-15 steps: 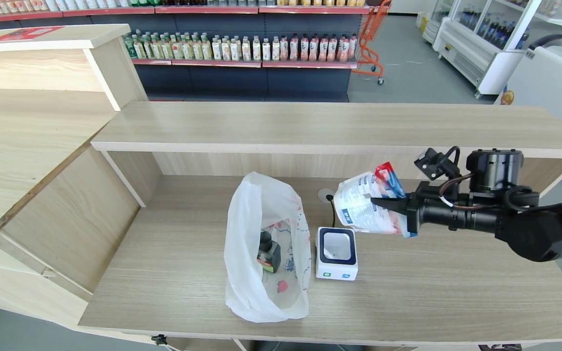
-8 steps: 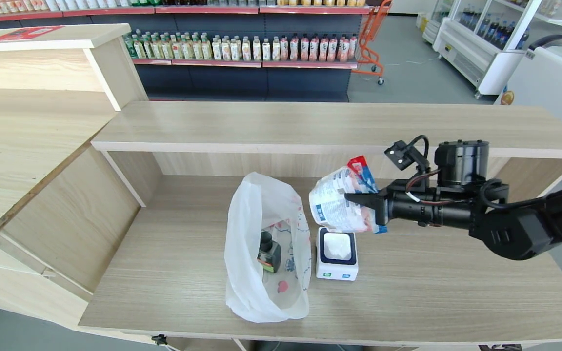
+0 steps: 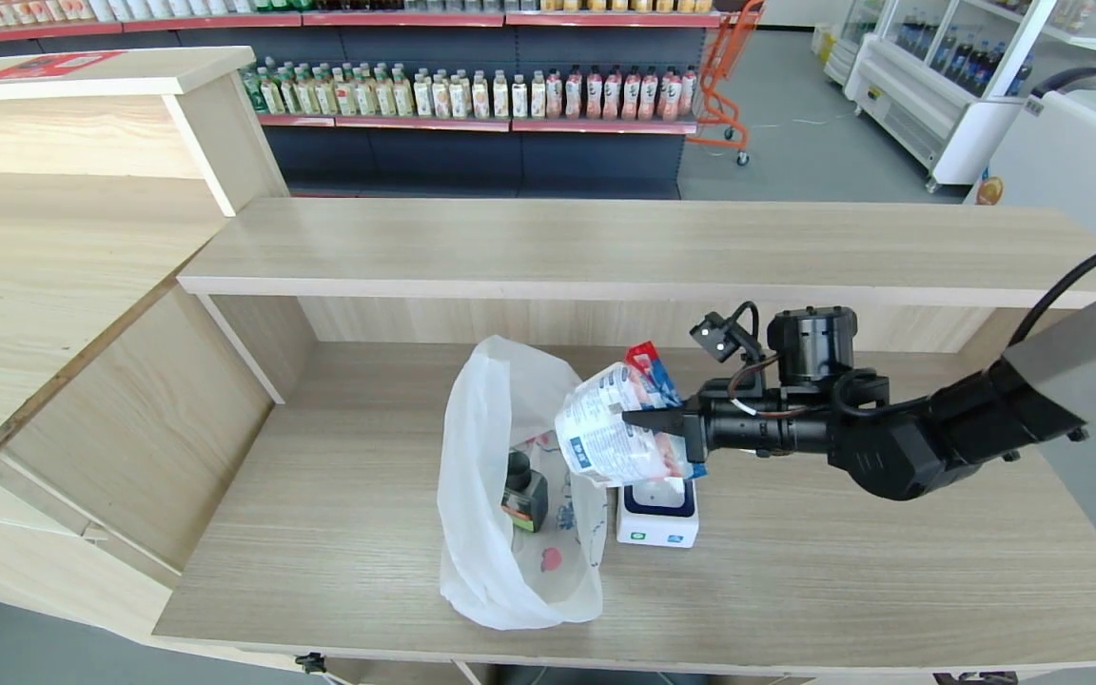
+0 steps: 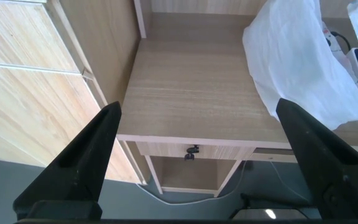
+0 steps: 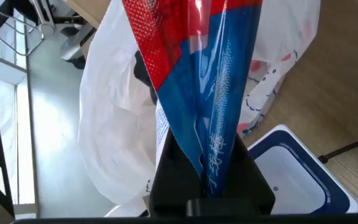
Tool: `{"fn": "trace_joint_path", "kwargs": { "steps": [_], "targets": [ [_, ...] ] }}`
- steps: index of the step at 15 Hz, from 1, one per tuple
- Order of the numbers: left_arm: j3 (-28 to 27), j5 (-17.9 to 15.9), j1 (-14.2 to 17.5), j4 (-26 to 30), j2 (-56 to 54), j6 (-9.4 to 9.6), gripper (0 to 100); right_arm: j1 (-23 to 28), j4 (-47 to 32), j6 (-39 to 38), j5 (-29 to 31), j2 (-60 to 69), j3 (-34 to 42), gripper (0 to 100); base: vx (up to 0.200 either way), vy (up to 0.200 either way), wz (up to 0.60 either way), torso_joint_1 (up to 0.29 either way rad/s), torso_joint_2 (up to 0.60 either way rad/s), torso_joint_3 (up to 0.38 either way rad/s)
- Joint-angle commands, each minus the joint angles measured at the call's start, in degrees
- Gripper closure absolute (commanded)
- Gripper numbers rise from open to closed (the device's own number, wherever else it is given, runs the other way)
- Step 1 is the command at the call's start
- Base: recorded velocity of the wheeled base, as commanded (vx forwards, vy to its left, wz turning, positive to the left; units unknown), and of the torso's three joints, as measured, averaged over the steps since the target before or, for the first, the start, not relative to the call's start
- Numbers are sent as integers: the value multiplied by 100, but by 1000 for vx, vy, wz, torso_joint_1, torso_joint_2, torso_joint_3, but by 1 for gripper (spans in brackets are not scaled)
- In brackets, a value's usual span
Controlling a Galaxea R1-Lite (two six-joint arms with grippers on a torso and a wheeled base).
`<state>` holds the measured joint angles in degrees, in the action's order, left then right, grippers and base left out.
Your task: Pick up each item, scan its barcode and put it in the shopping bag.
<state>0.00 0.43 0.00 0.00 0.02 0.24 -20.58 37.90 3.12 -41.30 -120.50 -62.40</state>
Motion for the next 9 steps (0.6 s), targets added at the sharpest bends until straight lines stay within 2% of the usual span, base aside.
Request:
{"fn": "trace_joint_path", "kwargs": {
  "steps": [1,9],
  "targets": [
    [0,1,0,0,6,2,0,-16,-11,4,-1,-360,-184,100,0,0,0,0,0,0],
    [0,1,0,0,6,2,0,-447,16,57,527,-1247,-1274,100,0,0,0,0,0,0]
  ]
}}
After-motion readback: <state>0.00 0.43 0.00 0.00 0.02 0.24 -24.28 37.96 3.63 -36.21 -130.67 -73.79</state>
